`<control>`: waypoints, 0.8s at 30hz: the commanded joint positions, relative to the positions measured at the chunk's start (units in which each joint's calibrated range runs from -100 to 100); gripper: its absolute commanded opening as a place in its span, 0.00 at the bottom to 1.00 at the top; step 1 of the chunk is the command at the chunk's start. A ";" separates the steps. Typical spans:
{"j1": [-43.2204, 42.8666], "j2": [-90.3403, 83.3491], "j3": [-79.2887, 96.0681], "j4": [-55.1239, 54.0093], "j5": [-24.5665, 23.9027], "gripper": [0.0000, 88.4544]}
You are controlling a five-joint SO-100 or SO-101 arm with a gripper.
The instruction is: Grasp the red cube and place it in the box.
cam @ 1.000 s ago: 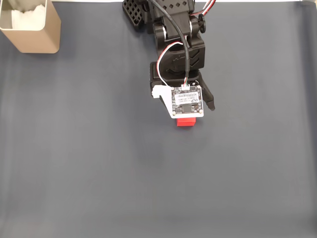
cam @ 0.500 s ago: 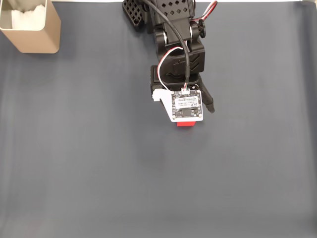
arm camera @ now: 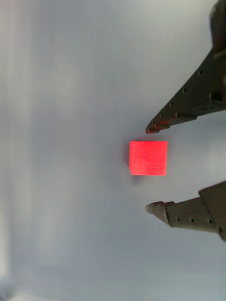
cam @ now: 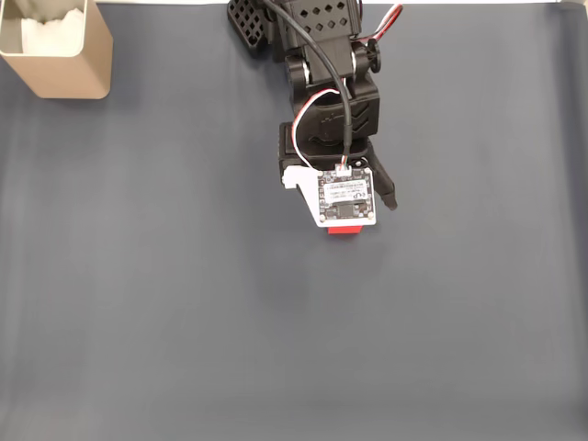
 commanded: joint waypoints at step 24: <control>-0.82 1.66 -0.48 -2.61 -0.20 0.37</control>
